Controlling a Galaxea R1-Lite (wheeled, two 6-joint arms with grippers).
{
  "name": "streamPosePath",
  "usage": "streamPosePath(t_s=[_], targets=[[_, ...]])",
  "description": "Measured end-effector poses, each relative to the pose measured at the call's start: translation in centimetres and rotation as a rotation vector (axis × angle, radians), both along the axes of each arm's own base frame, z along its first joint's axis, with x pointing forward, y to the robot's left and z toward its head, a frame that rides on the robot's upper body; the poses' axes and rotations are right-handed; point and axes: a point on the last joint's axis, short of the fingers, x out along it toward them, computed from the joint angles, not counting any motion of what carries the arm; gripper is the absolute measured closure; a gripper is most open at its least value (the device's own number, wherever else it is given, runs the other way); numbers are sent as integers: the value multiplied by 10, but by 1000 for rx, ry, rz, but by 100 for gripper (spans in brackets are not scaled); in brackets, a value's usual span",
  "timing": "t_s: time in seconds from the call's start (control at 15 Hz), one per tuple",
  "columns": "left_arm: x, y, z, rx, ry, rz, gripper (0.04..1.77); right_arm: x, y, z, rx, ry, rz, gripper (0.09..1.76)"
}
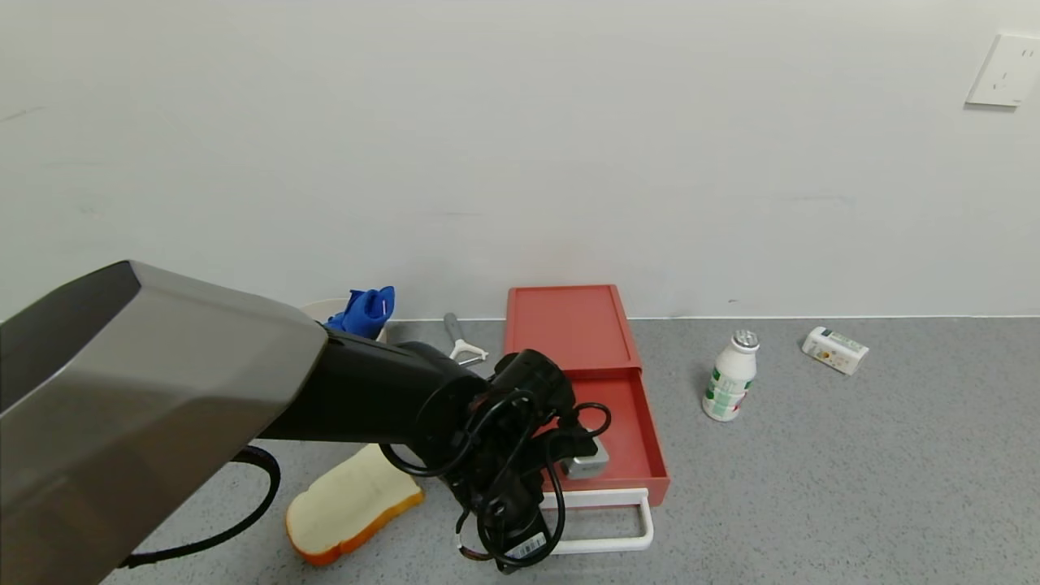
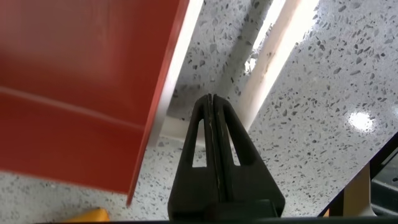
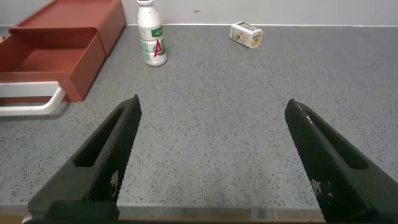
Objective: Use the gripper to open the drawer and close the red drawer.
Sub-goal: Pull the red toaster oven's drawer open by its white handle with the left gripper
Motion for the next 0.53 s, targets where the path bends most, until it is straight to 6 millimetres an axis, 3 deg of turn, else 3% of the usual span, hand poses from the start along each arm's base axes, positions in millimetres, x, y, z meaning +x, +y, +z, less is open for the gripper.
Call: streamPosePath(t_s=[0.33, 0.53], targets=[[-9, 1, 7, -5, -3, 8, 170, 0, 0, 0, 0, 0, 0, 15], [-14, 3, 22, -27, -25, 15, 170, 0, 0, 0, 0, 0, 0, 15]])
